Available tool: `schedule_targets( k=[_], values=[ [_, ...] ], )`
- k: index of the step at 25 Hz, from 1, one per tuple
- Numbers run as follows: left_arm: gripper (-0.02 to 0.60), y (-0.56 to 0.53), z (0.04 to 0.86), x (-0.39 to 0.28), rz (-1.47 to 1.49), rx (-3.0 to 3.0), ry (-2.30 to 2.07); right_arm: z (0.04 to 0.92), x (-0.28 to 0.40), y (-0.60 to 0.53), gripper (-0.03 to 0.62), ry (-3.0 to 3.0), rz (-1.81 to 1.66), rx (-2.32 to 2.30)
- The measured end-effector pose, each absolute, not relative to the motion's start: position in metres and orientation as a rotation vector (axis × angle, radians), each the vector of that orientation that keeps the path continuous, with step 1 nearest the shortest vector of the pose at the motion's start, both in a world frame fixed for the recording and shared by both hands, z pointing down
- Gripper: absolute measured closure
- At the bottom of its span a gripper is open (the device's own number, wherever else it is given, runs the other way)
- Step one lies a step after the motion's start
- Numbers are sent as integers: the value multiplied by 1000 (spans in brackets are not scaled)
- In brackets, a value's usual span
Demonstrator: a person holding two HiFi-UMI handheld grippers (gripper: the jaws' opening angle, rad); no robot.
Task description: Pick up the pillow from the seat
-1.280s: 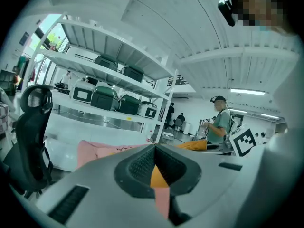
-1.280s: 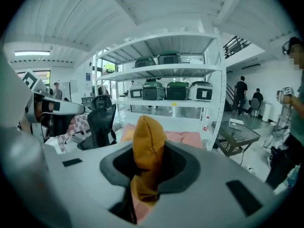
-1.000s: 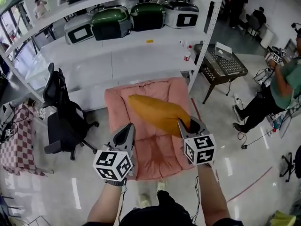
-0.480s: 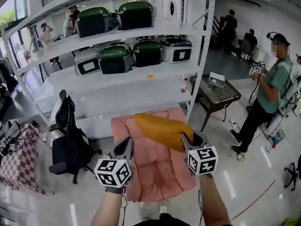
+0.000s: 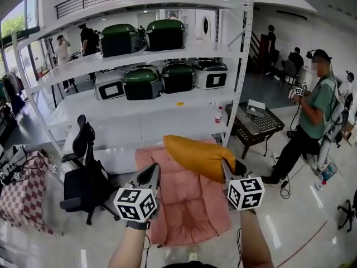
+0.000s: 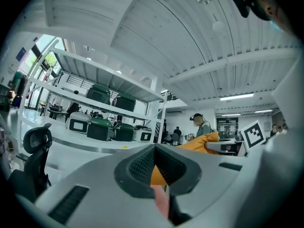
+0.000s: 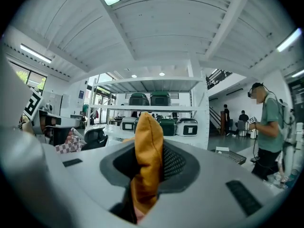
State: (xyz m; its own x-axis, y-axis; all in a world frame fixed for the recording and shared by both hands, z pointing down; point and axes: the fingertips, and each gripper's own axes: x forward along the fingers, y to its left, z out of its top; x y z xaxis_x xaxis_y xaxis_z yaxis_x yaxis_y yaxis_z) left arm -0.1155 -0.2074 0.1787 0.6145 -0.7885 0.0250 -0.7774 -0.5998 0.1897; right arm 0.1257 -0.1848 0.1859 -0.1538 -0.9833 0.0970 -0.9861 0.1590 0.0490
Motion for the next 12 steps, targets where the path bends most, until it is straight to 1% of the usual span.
schedule_targets(
  k=[12],
  values=[
    [581, -183, 165, -113, -112, 2683, -1297, 170, 125, -160, 502, -2318, -5, 1986]
  ],
)
